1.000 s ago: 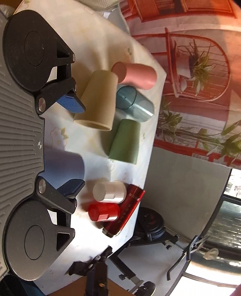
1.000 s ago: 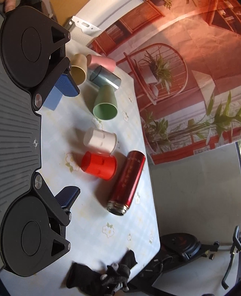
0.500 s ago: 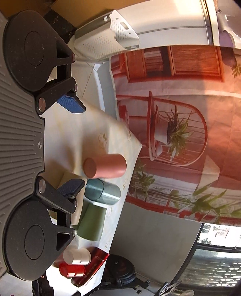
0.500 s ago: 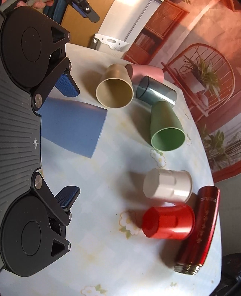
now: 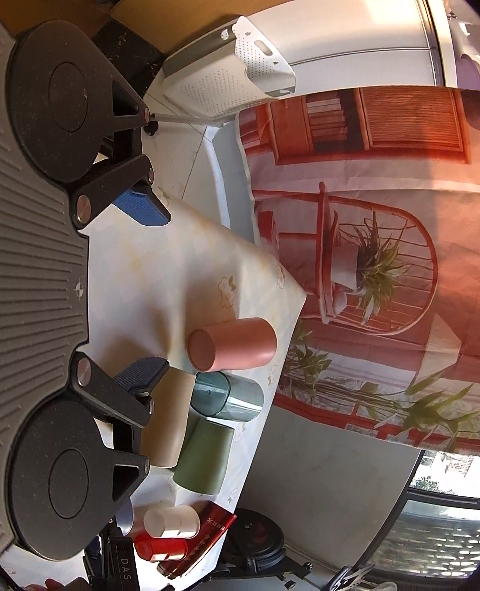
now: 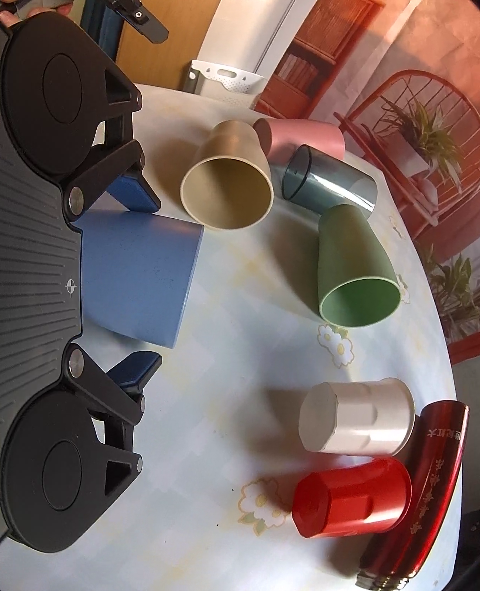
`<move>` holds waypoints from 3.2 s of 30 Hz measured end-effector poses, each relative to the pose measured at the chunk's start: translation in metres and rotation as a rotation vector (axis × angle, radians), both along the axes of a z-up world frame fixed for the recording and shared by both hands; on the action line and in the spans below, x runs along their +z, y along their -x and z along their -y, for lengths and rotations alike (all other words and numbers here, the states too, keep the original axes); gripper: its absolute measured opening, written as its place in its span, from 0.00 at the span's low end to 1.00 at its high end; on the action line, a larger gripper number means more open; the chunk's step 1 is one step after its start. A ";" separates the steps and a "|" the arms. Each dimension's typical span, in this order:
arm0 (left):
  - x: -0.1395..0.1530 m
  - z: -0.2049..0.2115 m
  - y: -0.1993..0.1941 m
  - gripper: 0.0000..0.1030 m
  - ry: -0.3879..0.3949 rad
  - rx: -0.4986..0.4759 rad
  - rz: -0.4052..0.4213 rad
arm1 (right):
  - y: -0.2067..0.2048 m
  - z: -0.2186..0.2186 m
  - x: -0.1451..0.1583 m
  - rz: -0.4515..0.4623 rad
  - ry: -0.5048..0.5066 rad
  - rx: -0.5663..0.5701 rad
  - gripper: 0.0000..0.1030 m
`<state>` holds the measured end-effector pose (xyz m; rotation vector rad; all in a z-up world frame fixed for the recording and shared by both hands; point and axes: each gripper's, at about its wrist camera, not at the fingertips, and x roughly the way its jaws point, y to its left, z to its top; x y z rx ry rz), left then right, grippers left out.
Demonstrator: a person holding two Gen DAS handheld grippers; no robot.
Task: Flip cup upright
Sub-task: 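Bring the right tool to the blue cup and grasp its body, then rotate the blue cup upright with the right tool, rim up, then set the blue cup upright on the table and open the right tool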
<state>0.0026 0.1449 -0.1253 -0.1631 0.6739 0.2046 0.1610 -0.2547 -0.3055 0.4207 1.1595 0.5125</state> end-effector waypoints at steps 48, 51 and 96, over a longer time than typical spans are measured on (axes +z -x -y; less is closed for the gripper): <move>-0.001 0.024 -0.012 0.78 0.043 -0.116 -0.017 | 0.013 -0.014 0.069 0.519 0.251 0.170 0.64; -0.001 0.026 -0.013 0.78 0.041 -0.122 -0.018 | 0.010 -0.019 0.066 0.554 0.298 0.182 0.64; 0.072 0.081 0.001 0.90 -0.083 -0.292 0.083 | 0.083 0.077 0.157 0.553 0.217 -0.067 1.00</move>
